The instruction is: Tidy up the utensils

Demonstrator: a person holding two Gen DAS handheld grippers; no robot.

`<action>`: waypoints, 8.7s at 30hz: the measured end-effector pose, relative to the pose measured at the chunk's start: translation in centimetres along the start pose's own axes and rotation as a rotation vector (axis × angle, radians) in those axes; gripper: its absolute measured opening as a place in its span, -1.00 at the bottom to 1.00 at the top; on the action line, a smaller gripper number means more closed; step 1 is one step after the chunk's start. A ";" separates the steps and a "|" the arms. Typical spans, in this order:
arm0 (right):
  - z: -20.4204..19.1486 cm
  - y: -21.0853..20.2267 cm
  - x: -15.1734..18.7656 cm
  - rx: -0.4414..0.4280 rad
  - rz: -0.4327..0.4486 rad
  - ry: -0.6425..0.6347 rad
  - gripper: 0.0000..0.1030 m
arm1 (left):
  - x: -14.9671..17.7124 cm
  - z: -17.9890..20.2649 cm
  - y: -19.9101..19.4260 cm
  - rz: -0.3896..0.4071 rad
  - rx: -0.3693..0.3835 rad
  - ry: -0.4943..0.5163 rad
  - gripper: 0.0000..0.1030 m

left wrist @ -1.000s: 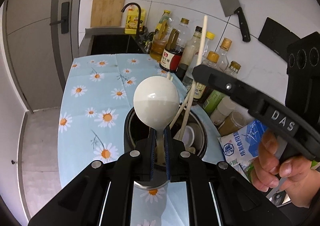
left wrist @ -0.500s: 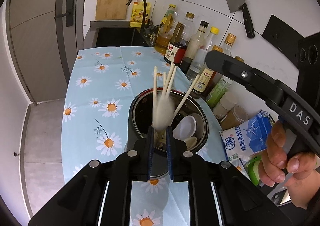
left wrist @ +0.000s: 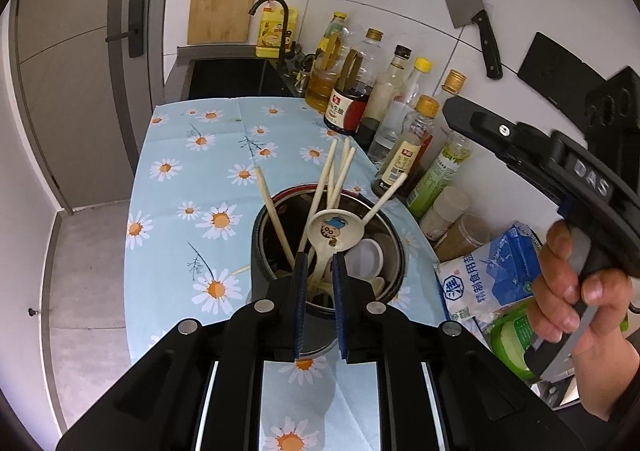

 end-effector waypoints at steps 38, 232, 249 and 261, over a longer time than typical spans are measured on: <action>15.2 16.8 6.7 0.299 -0.780 0.903 -0.18 | 1.1 -2.3 -4.2 0.102 0.026 -0.117 -0.53; -8.1 -10.4 -0.3 0.096 -0.542 -0.071 -0.29 | 9.1 7.5 -14.6 0.066 -0.026 0.017 -0.52; -6.4 -15.9 7.7 0.041 -0.520 -0.095 -0.13 | 13.1 10.5 -16.7 0.066 -0.109 -0.044 -0.10; -8.5 -18.3 9.2 0.094 -0.312 -0.146 0.74 | 14.0 8.9 -18.2 0.096 -0.117 -0.026 0.68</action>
Point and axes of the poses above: each gripper's, at about its wrist camera, not at the fingertips, and y roughly the way its jaws point, z to its right, x to its underside, the point moved 5 cm from there along y, roughly the way its jaws point, and after that the axes turned 2 degrees about -x, right-handed, at the moved point
